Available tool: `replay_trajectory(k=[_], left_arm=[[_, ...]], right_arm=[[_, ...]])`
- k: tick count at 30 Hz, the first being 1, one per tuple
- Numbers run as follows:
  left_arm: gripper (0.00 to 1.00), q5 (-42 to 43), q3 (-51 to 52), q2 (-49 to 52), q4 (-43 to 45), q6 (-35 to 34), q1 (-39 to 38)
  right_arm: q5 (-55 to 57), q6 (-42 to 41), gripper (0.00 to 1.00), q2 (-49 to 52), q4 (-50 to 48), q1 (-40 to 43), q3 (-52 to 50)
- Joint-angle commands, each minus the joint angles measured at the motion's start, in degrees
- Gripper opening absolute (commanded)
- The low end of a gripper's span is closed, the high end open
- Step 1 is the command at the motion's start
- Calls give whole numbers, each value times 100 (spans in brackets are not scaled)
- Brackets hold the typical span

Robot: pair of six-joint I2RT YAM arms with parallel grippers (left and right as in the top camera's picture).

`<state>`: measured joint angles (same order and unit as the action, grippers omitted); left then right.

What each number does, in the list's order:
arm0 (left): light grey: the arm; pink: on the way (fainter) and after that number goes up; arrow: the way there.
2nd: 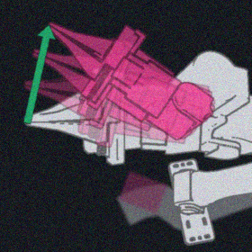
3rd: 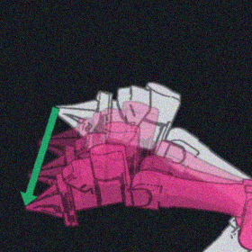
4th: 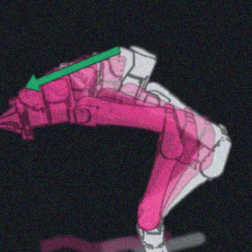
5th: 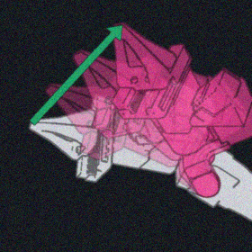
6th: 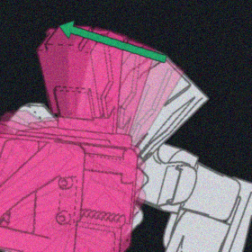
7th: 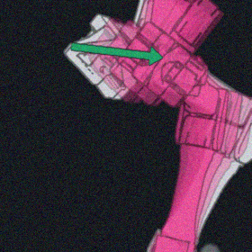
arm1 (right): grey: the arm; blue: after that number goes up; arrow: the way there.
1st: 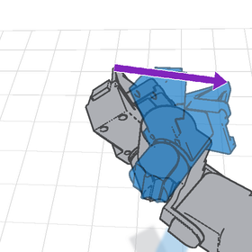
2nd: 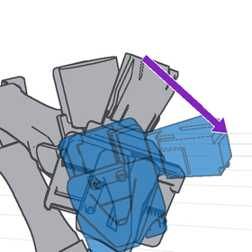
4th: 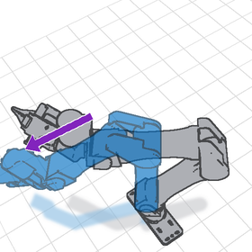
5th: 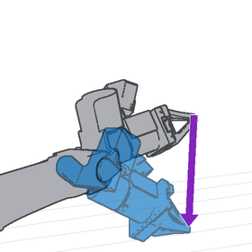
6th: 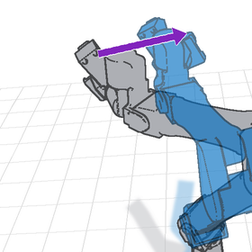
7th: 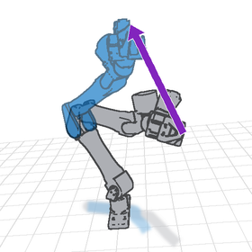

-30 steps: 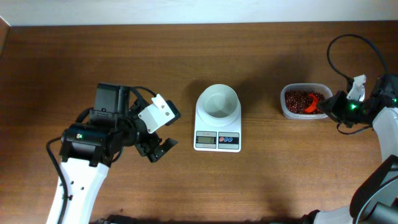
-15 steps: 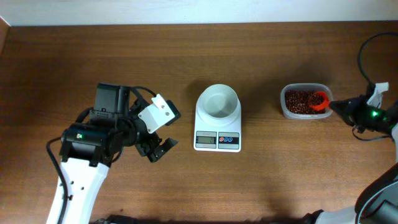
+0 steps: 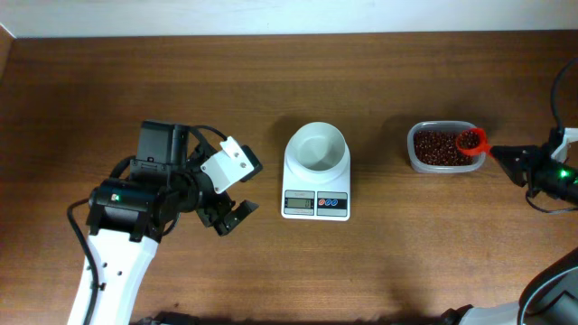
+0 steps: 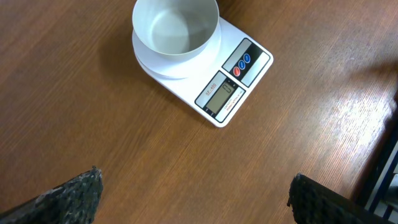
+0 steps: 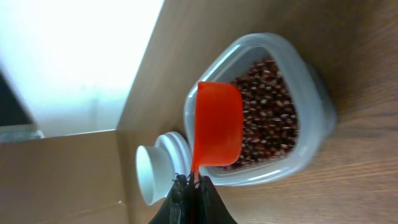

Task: Scoop and weigh 50g on scale
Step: 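Drag the scoop through the beans and lift it with the right gripper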

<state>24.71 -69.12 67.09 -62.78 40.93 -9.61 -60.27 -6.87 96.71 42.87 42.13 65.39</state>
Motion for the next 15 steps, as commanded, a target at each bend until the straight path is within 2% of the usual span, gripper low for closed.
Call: replay_trajectory(k=[1,8,15], left_arm=[[99,101,-109,20,11,-55,31],[99,101,-109,20,11,-55,31],[99,101,-109,20,11,-55,31]], right_arm=[[-654,90,4,42,0,39,-31],[-1375,90,4,42,129,-61,-31],[-1499,87,4,42,127,-1161,-31]])
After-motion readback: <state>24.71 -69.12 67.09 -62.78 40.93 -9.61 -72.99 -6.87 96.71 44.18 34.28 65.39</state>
